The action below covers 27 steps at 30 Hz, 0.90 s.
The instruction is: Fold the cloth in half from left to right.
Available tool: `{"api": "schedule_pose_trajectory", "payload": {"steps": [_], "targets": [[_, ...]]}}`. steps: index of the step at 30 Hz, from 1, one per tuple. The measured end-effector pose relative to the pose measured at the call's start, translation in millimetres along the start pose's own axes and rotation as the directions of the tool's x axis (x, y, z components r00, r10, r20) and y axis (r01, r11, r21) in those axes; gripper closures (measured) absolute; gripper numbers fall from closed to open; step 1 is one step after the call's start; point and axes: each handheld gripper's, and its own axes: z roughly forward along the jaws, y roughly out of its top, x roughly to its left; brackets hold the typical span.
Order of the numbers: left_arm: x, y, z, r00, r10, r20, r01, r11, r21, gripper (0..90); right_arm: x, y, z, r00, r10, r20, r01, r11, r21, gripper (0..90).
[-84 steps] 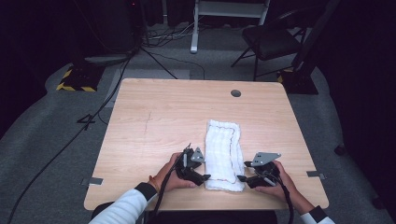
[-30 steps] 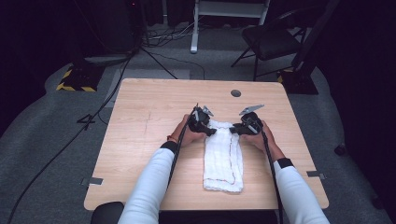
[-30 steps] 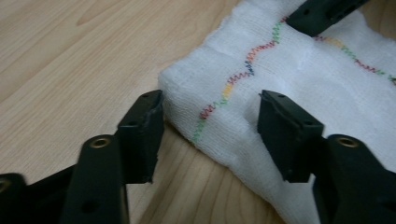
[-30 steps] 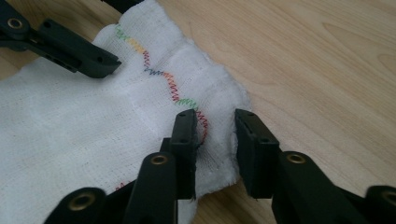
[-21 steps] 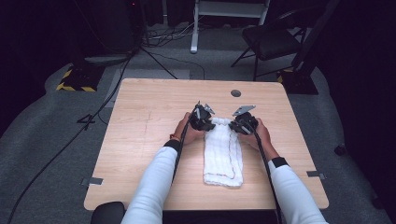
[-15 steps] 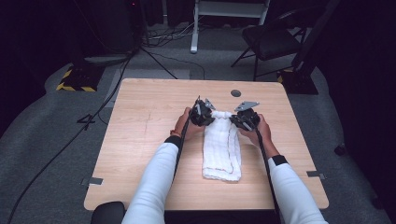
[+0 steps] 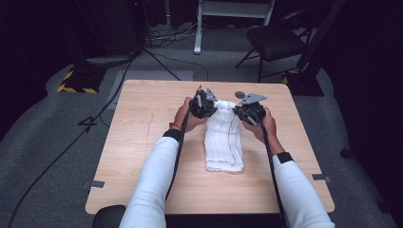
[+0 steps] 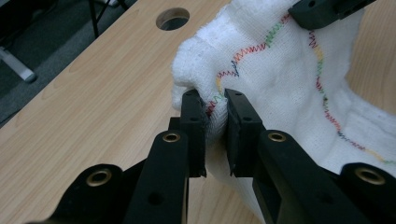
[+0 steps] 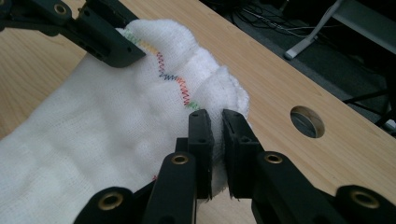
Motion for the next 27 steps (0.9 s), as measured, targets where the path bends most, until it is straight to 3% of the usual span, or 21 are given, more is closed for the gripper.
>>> {"api": "schedule_pose_trajectory", "payload": {"steps": [4, 10, 18, 21, 27], "targets": [[-3.6, -5.4, -10.2, 0.9993, 0.003, 0.037, -0.001, 0.9993, -0.039, 78.4, 1.5, -2.2, -6.0, 0.9998, 0.001, -0.02, -0.001, 1.0, -0.012, 82.6], [-24.1, -19.7, -28.6, 0.9916, 0.068, 0.11, -0.06, 0.995, -0.081, 78.0, 8.3, -16.0, -24.0, 0.994, -0.018, -0.108, 0.014, 0.999, -0.033, 82.6], [-47.3, -32.6, -40.3, 0.9824, 0.124, 0.14, -0.114, 0.9908, -0.072, 74.8, 19.3, -28.9, -38.4, 0.9866, -0.033, -0.16, 0.025, 0.998, -0.05, 82.6], [-57.6, -42.5, -42.0, 0.9789, 0.127, 0.16, -0.117, 0.9905, -0.072, 73.8, 27.8, -40.0, -43.7, 0.9775, -0.038, -0.208, 0.024, 0.997, -0.069, 82.5], [-70.2, -56.0, -40.3, 0.9727, 0.146, 0.181, -0.141, 0.9893, -0.037, 70.9, 40.9, -55.5, -50.6, 0.9668, -0.055, -0.249, 0.044, 0.998, -0.049, 82.2]]}}
